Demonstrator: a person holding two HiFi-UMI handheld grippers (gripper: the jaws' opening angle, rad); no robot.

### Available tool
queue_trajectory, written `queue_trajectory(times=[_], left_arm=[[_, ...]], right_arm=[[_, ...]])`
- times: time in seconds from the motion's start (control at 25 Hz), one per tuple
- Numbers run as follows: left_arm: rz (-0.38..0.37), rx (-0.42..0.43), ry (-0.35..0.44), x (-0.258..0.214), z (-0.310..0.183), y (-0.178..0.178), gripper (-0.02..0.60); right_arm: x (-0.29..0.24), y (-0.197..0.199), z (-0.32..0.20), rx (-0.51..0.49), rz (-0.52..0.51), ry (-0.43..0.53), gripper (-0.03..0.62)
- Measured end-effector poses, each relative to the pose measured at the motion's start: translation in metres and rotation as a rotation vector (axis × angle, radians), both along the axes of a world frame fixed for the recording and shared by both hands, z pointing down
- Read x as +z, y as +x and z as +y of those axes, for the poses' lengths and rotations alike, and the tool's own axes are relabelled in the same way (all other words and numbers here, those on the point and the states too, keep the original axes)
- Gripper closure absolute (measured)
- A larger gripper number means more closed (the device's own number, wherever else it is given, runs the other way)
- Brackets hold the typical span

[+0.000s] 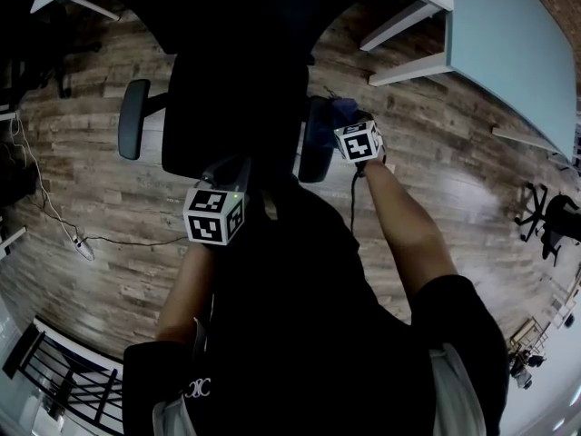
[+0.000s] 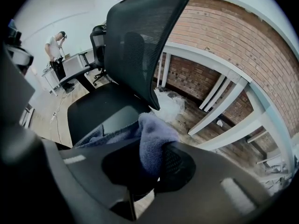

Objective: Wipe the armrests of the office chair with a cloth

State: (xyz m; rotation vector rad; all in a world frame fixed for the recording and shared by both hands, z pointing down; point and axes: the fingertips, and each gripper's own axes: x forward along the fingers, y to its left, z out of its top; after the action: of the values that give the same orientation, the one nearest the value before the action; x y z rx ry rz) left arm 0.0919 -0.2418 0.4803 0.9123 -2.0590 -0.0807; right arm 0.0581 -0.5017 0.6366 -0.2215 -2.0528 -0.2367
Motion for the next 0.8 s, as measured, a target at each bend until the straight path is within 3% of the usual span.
queue_trajectory(times=[0.28, 0.44, 0.8], left_arm=[[-0.01, 0.015, 0.011, -0.002, -0.009, 0.003, 0.575], [-0.011, 0.024, 0.012, -0.001, -0.014, 0.007, 0.575], [0.002, 0.049, 0.014, 0.004, -0.027, 0.012, 0.575]], right_arm=[[-0.002, 0.054, 0.018, -0.02, 0.003, -0.022, 0.528], [-0.005, 0.088, 0.038, -0.057, 0.047, -0.089, 0.526], [-0.012, 0.15, 0.099, -0.232, 0.146, -0.222, 0.526]])
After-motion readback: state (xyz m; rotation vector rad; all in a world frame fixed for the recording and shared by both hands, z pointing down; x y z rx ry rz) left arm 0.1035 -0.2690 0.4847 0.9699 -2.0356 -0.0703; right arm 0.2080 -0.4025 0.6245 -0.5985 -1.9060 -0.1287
